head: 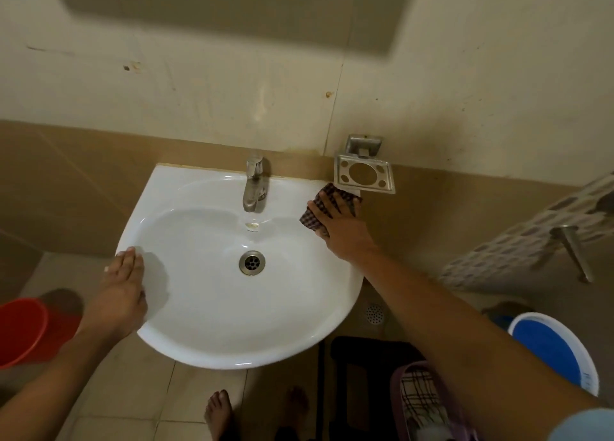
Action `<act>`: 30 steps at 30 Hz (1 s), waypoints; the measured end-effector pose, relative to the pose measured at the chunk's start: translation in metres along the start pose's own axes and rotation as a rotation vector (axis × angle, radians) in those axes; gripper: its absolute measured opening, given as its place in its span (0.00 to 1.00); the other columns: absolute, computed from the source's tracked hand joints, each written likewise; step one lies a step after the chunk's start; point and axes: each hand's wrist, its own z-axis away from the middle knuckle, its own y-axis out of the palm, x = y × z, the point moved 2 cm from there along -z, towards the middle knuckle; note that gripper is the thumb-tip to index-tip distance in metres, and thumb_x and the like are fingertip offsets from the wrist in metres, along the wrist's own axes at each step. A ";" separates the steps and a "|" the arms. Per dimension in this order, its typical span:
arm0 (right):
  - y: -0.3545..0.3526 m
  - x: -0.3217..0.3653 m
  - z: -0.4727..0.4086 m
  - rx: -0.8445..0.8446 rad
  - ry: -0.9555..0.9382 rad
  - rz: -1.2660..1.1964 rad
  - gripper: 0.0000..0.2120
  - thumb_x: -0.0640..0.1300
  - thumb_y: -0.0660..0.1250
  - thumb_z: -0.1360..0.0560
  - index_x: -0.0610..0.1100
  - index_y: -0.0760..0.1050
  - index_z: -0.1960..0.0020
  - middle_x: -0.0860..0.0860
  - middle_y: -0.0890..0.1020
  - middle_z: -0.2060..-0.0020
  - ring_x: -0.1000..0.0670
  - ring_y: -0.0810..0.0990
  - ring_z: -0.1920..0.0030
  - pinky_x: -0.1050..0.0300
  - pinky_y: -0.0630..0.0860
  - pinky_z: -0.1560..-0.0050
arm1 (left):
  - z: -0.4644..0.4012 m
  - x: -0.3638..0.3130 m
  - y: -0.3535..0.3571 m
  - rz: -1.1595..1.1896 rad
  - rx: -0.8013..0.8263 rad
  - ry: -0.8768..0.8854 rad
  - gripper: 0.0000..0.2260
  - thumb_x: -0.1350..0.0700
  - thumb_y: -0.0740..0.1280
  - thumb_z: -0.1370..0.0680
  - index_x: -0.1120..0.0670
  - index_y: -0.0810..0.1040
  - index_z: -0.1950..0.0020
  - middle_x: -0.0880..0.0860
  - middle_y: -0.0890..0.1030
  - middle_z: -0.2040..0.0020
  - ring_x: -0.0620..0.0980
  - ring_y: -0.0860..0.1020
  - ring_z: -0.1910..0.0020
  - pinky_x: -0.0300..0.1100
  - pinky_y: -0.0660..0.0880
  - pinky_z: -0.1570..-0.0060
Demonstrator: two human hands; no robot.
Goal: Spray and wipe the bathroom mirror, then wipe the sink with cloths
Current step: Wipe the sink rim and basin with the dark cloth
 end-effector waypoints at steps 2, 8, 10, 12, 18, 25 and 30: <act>0.008 0.000 0.024 -0.021 -0.014 0.015 0.28 0.52 0.60 0.20 0.54 0.56 0.21 0.48 0.58 0.21 0.40 0.55 0.22 0.32 0.46 0.26 | -0.005 0.000 -0.005 -0.002 -0.006 0.009 0.30 0.66 0.62 0.23 0.68 0.55 0.23 0.66 0.55 0.22 0.65 0.52 0.22 0.60 0.51 0.25; 0.023 0.016 0.097 -0.025 0.033 0.035 0.28 0.56 0.50 0.25 0.50 0.78 0.34 0.47 0.72 0.28 0.40 0.66 0.26 0.33 0.51 0.27 | -0.024 0.004 -0.020 -0.014 0.006 0.037 0.30 0.67 0.62 0.23 0.68 0.55 0.23 0.67 0.55 0.22 0.66 0.52 0.22 0.61 0.51 0.25; 0.018 0.038 0.112 0.014 0.073 0.041 0.28 0.56 0.50 0.26 0.48 0.79 0.36 0.46 0.75 0.31 0.40 0.67 0.27 0.31 0.53 0.28 | -0.025 0.005 -0.021 -0.006 0.012 0.046 0.30 0.66 0.60 0.22 0.67 0.53 0.23 0.65 0.52 0.21 0.64 0.49 0.21 0.58 0.48 0.24; 0.014 0.069 0.123 0.170 0.124 0.029 0.29 0.58 0.50 0.25 0.46 0.75 0.33 0.44 0.75 0.31 0.40 0.67 0.28 0.32 0.52 0.28 | -0.026 0.008 -0.020 0.012 0.008 0.060 0.30 0.66 0.60 0.22 0.67 0.53 0.22 0.65 0.51 0.21 0.64 0.48 0.21 0.58 0.47 0.24; 0.011 0.168 0.124 0.483 0.093 -0.202 0.27 0.63 0.49 0.24 0.46 0.75 0.42 0.45 0.80 0.42 0.42 0.76 0.42 0.40 0.65 0.36 | -0.027 0.017 -0.011 0.054 -0.006 0.104 0.28 0.67 0.59 0.23 0.69 0.56 0.23 0.67 0.54 0.22 0.67 0.51 0.22 0.61 0.50 0.25; 0.028 0.123 0.095 0.511 0.057 -0.002 0.31 0.63 0.51 0.21 0.49 0.58 0.23 0.49 0.61 0.23 0.43 0.57 0.24 0.35 0.49 0.28 | -0.028 0.020 -0.006 0.067 -0.009 0.145 0.28 0.65 0.60 0.24 0.71 0.59 0.25 0.70 0.57 0.23 0.70 0.55 0.24 0.66 0.53 0.29; 0.035 0.083 0.074 0.482 0.133 0.213 0.31 0.62 0.47 0.19 0.51 0.46 0.20 0.48 0.44 0.20 0.42 0.38 0.21 0.35 0.33 0.27 | -0.028 0.020 -0.006 0.085 -0.013 0.156 0.29 0.66 0.59 0.25 0.71 0.58 0.25 0.70 0.56 0.23 0.70 0.53 0.24 0.65 0.52 0.28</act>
